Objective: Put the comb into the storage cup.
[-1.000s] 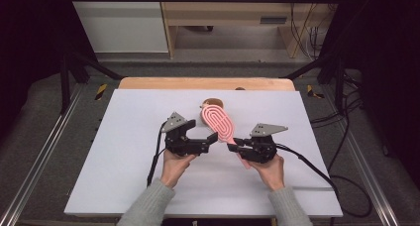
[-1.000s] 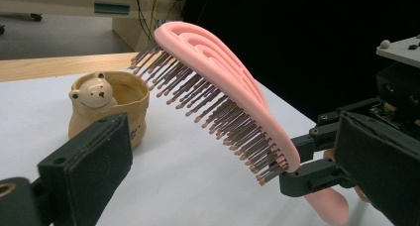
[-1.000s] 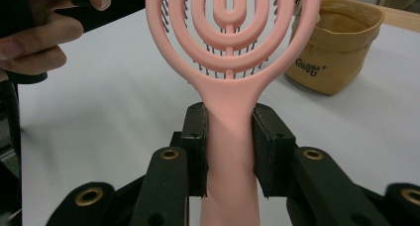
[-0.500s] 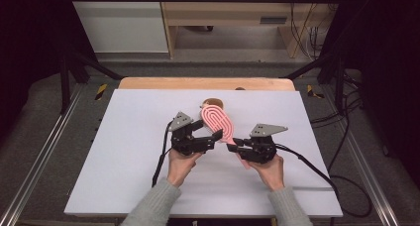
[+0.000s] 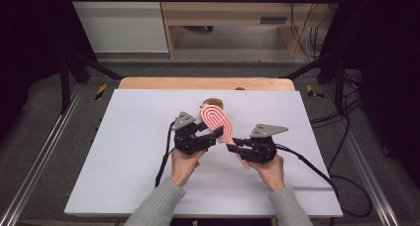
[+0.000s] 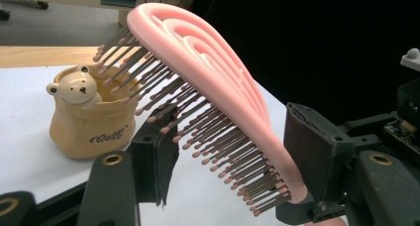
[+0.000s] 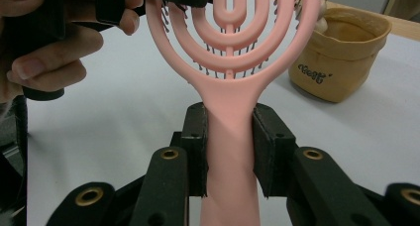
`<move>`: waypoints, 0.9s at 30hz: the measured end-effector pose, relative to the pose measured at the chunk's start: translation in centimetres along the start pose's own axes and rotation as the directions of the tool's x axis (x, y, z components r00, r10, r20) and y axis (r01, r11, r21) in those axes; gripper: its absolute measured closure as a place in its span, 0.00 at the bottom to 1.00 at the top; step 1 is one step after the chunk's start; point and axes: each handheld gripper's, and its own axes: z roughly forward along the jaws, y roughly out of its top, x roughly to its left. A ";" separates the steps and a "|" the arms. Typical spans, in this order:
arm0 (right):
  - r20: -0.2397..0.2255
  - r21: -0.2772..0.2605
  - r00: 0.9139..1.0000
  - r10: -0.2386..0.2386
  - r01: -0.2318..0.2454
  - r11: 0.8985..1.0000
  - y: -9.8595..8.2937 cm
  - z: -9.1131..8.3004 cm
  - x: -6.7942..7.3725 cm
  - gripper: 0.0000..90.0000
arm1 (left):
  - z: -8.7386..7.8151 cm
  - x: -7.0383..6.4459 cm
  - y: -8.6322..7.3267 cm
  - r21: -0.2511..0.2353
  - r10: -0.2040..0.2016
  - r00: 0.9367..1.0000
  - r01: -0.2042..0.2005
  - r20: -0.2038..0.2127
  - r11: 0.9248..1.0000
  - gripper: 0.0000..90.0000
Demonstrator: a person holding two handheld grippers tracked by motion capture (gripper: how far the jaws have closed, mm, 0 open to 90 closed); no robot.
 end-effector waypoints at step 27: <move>0.004 -0.015 1.000 -0.014 0.014 1.000 -0.1 0.2 0.1 0.78 | -0.3 -0.3 0.0 -0.041 -0.068 0.997 0.069 0.027 0.997 0.58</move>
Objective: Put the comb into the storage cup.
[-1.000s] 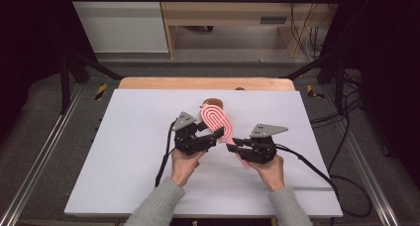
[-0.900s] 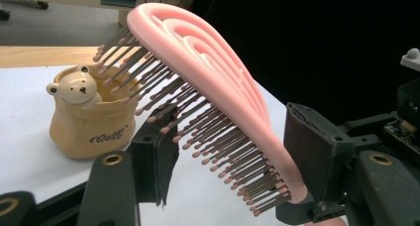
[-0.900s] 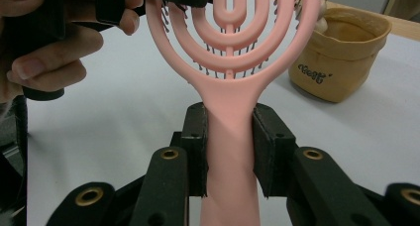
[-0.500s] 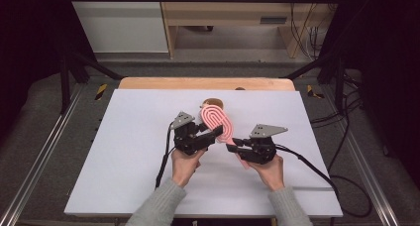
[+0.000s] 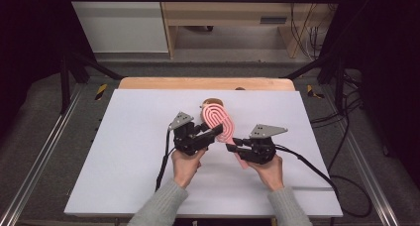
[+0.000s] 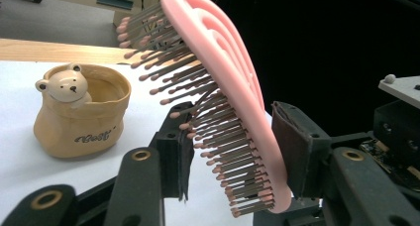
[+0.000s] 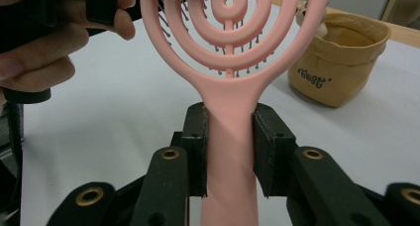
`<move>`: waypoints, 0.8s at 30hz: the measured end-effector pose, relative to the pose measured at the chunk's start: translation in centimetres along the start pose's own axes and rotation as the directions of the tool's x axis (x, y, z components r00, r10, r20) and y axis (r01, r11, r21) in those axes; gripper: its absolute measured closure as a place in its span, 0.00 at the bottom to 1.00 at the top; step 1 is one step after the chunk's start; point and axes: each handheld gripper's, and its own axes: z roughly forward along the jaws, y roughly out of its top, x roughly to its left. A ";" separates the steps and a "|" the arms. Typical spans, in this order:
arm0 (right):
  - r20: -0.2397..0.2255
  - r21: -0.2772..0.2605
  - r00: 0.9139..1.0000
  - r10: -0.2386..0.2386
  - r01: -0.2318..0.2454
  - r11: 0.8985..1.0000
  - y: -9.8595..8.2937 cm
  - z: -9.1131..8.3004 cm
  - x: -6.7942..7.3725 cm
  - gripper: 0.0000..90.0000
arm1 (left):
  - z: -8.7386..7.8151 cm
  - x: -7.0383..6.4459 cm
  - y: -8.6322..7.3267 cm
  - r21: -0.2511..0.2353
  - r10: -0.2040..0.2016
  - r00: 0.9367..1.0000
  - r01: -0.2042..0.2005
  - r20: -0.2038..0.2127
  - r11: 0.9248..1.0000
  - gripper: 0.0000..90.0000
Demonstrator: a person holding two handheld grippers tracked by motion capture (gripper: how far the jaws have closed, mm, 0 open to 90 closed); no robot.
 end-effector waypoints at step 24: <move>-0.025 -0.016 1.000 -0.008 0.008 1.000 0.0 0.0 0.0 0.79 | -0.3 -1.5 0.1 -0.032 0.072 0.995 -0.070 0.066 0.997 0.71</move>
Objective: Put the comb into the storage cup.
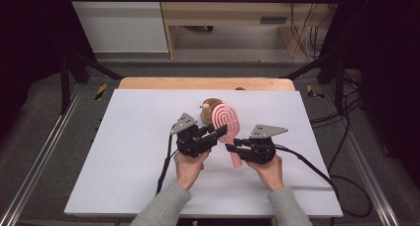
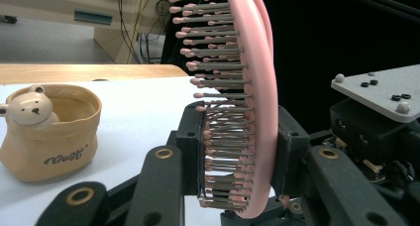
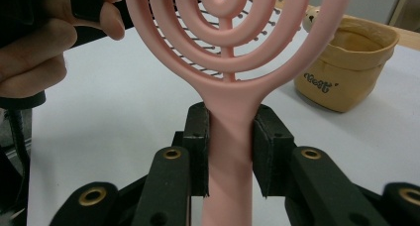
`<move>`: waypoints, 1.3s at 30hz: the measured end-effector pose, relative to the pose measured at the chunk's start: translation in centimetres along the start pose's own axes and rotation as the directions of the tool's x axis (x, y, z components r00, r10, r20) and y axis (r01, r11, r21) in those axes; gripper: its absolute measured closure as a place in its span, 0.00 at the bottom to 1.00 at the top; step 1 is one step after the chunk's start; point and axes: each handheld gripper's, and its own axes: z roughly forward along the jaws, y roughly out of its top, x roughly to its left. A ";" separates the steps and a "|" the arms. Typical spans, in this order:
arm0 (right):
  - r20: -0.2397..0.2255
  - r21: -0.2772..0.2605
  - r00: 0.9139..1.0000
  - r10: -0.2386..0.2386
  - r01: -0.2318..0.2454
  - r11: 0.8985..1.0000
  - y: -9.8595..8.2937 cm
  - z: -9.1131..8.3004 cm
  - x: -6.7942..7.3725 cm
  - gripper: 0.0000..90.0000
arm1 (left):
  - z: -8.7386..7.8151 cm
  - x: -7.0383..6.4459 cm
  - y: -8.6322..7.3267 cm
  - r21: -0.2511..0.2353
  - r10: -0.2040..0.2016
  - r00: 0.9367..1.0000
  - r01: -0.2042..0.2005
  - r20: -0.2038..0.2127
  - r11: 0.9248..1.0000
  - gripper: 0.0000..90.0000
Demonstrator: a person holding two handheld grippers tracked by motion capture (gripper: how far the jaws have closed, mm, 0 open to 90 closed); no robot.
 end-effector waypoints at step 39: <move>0.036 -0.108 0.997 0.068 -0.064 0.992 0.0 -2.6 -1.8 0.40 | -1.8 0.8 1.4 -0.019 0.090 0.994 -0.091 -0.061 0.996 0.72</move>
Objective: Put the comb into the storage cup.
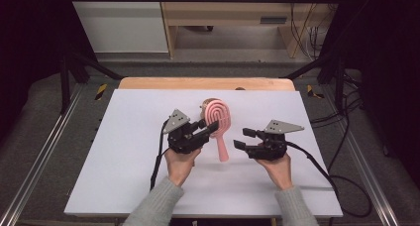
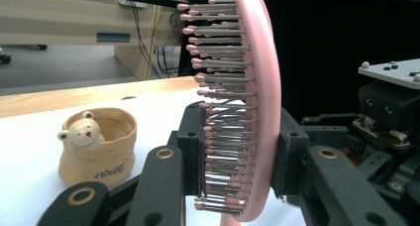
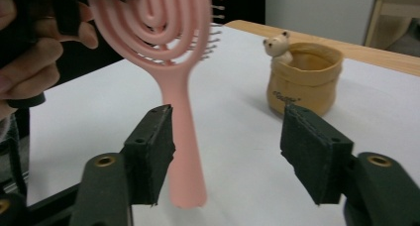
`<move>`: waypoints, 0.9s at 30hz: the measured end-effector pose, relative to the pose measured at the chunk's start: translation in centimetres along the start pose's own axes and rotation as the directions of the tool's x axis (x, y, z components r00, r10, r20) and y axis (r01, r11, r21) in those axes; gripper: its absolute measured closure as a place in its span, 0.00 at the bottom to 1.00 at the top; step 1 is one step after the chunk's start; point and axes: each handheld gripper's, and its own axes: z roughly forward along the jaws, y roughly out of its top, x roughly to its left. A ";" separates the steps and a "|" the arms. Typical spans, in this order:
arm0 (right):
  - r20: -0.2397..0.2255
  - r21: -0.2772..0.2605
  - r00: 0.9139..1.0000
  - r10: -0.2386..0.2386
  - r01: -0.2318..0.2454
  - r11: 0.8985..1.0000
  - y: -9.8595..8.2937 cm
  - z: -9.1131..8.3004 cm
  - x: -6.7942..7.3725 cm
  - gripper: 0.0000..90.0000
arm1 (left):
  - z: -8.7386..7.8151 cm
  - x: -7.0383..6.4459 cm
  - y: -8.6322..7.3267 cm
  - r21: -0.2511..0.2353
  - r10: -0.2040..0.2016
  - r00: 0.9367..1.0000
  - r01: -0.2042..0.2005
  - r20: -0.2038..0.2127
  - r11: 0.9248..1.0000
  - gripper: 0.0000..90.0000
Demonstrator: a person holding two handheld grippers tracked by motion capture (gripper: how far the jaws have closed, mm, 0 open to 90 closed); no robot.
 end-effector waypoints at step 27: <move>0.095 -0.050 0.995 0.019 -0.015 0.999 -2.4 -2.7 -3.1 0.03 | -2.7 1.9 2.4 -0.030 0.033 0.998 -0.035 -0.055 0.999 0.72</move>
